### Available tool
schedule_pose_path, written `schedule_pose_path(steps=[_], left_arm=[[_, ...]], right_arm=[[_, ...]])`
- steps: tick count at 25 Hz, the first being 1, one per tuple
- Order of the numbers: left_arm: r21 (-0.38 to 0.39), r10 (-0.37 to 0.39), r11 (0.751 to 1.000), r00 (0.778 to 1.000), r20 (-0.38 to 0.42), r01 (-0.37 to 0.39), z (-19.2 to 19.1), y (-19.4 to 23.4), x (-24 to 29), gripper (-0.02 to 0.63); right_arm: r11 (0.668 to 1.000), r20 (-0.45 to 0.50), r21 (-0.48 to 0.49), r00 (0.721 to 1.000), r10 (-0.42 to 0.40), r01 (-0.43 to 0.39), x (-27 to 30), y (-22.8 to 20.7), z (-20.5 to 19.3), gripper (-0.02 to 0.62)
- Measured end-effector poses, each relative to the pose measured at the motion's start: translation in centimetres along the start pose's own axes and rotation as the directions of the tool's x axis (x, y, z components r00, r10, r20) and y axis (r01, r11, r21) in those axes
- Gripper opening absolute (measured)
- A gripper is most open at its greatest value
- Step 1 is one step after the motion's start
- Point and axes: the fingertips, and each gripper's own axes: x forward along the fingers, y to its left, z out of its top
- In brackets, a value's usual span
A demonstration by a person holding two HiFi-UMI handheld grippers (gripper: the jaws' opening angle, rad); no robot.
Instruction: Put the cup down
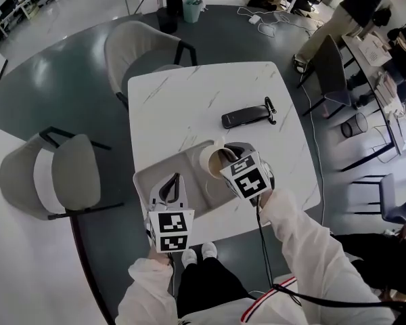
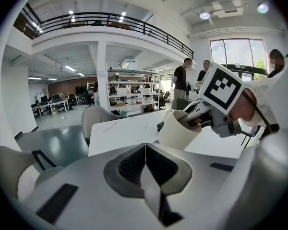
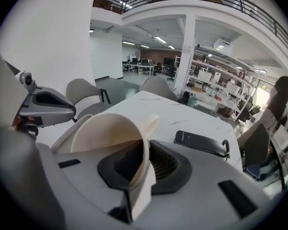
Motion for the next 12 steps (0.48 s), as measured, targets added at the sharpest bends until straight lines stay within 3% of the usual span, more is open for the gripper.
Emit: schedule_pose_path(steps=[12], left_arm=[[-0.015,0.004,1.000,1.000,-0.023,-0.004,-1.0,0.2,1.8,0.011]], right_arm=[[0.998,-0.063,-0.035,0.997,0.053,-0.056,3.1,0.9,1.0,0.046]])
